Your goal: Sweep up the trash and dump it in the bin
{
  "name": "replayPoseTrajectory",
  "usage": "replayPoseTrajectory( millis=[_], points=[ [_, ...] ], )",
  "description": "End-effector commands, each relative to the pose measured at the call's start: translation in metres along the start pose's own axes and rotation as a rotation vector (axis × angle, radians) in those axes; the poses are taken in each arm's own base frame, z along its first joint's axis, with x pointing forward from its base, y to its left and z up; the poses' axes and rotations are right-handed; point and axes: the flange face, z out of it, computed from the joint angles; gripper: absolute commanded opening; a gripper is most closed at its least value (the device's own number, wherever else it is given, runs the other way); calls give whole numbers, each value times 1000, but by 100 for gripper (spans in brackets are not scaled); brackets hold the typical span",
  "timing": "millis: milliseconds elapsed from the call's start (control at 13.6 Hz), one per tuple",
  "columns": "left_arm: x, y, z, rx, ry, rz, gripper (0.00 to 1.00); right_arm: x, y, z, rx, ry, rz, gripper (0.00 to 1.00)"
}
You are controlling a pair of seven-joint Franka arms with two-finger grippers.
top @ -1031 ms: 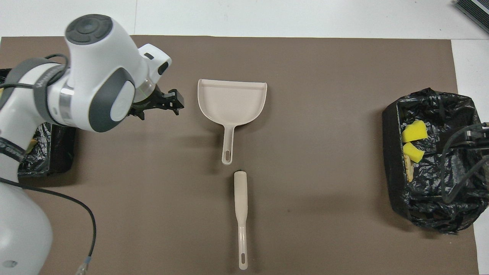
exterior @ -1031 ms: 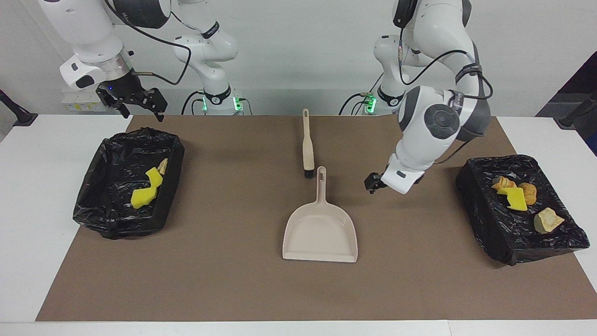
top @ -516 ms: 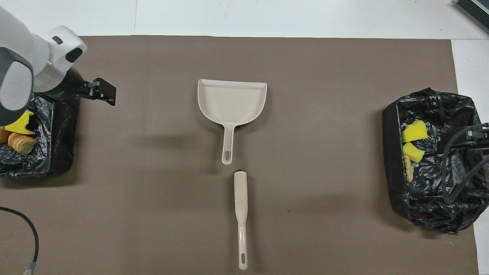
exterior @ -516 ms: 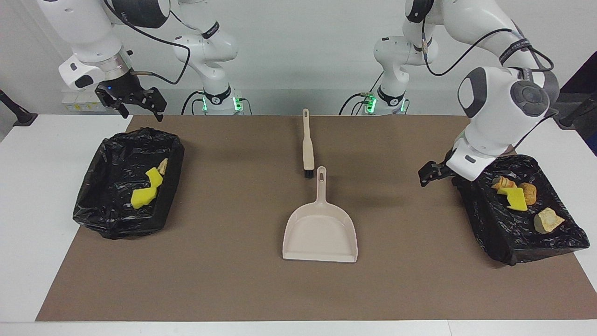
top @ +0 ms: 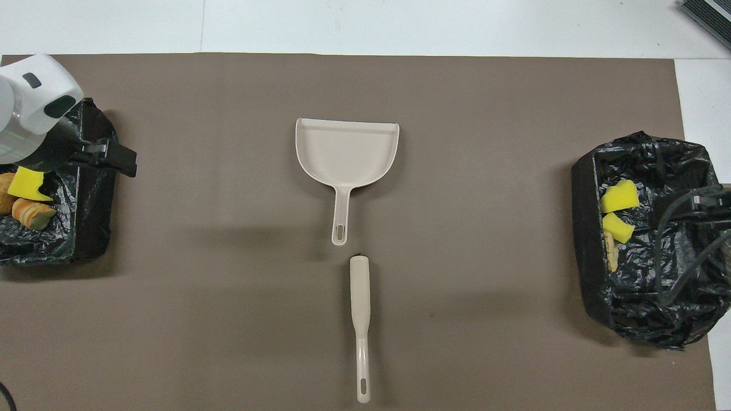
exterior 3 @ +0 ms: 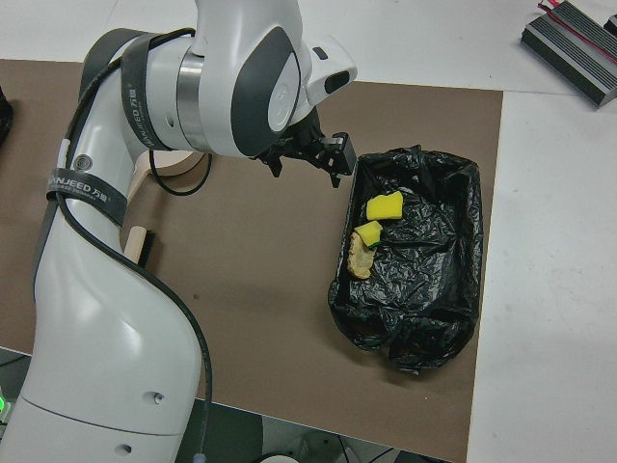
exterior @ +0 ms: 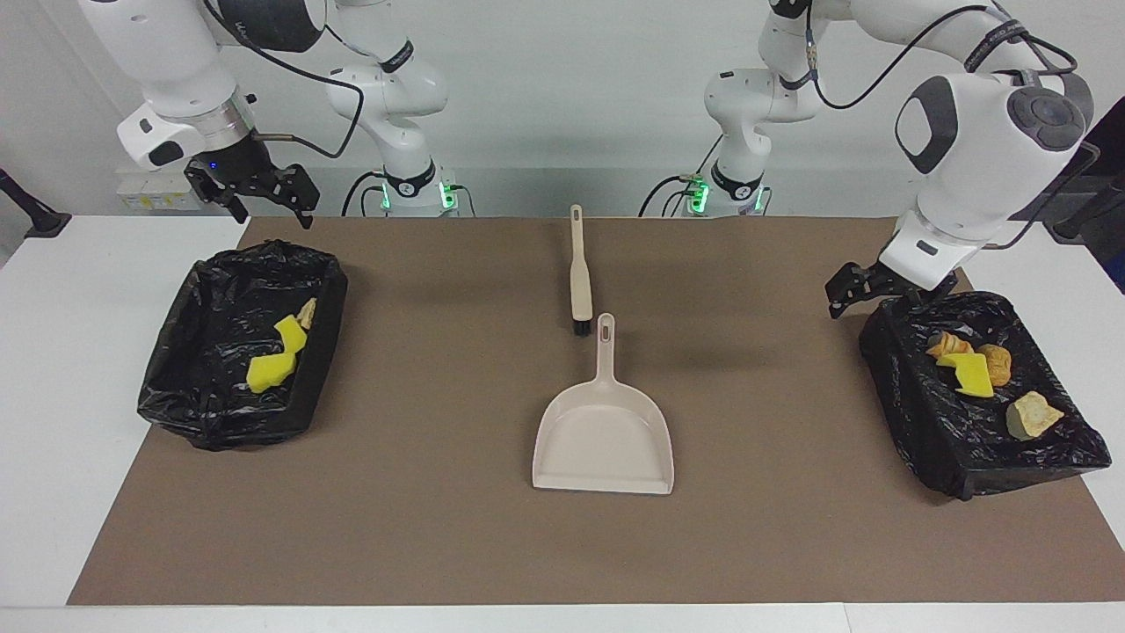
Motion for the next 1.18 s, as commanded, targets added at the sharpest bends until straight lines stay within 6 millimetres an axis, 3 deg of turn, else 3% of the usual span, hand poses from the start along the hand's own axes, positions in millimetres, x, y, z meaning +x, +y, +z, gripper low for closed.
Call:
replayPoseTrajectory(
  millis=[0,221,442,1105],
  points=[
    [-40,-2,-10,16,-2,50,100,1,0,-4,23,13,-16,100],
    [-45,-5,-34,38,-14,73,100,1,-1,-4,22,13,-18,100],
    [-50,-6,-44,45,-87,87,100,1,0,-4,23,13,-16,100],
    [-44,-8,-45,-11,-43,56,100,1,-1,-4,22,13,-18,100]
  ],
)
